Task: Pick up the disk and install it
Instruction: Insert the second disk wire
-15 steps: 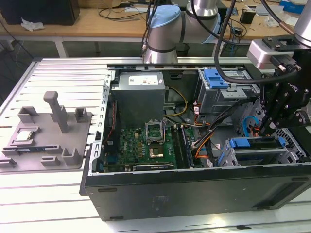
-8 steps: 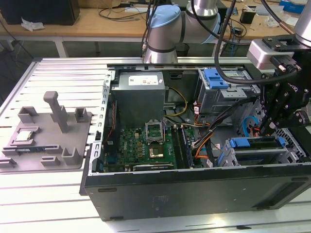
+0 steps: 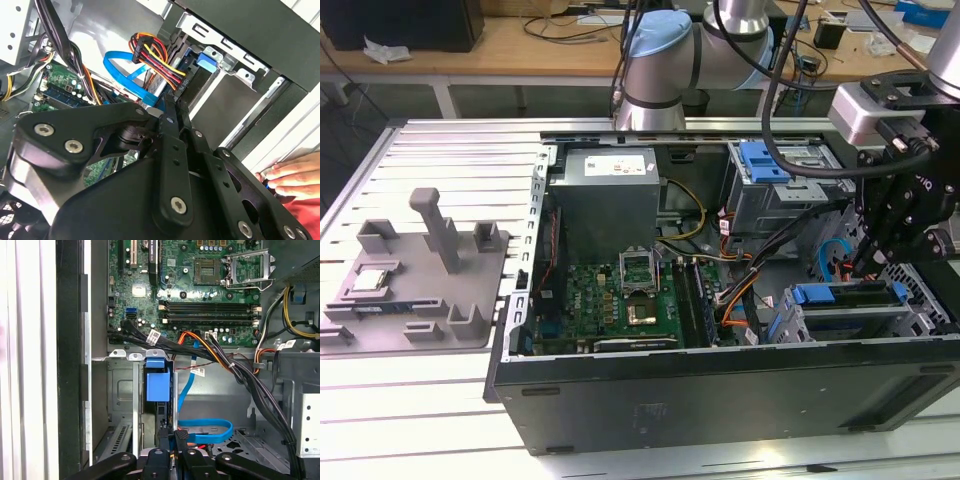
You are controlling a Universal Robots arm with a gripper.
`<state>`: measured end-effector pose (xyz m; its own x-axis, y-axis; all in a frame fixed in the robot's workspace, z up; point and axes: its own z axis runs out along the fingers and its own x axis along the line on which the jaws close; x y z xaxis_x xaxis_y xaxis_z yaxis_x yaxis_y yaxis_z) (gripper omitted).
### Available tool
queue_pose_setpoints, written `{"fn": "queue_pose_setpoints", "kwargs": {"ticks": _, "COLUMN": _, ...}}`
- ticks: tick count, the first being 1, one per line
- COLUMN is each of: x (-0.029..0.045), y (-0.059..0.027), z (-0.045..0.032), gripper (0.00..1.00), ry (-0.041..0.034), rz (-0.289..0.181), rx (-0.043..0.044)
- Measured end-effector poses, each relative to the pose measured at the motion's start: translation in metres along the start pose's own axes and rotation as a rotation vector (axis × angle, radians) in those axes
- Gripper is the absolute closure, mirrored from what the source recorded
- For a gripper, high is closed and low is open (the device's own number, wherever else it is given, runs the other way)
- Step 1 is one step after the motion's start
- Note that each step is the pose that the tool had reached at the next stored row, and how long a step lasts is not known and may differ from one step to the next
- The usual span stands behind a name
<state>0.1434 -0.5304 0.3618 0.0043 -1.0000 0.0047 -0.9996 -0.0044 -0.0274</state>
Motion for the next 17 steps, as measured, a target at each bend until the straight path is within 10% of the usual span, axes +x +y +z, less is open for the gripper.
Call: {"fn": "queue_pose_setpoints", "kwargs": {"ticks": 17, "x": 0.0014, "y": 0.0007, "z": 0.0011, "gripper": 0.84, "ry": -0.0005, "rz": -0.018, "rx": 0.0000}}
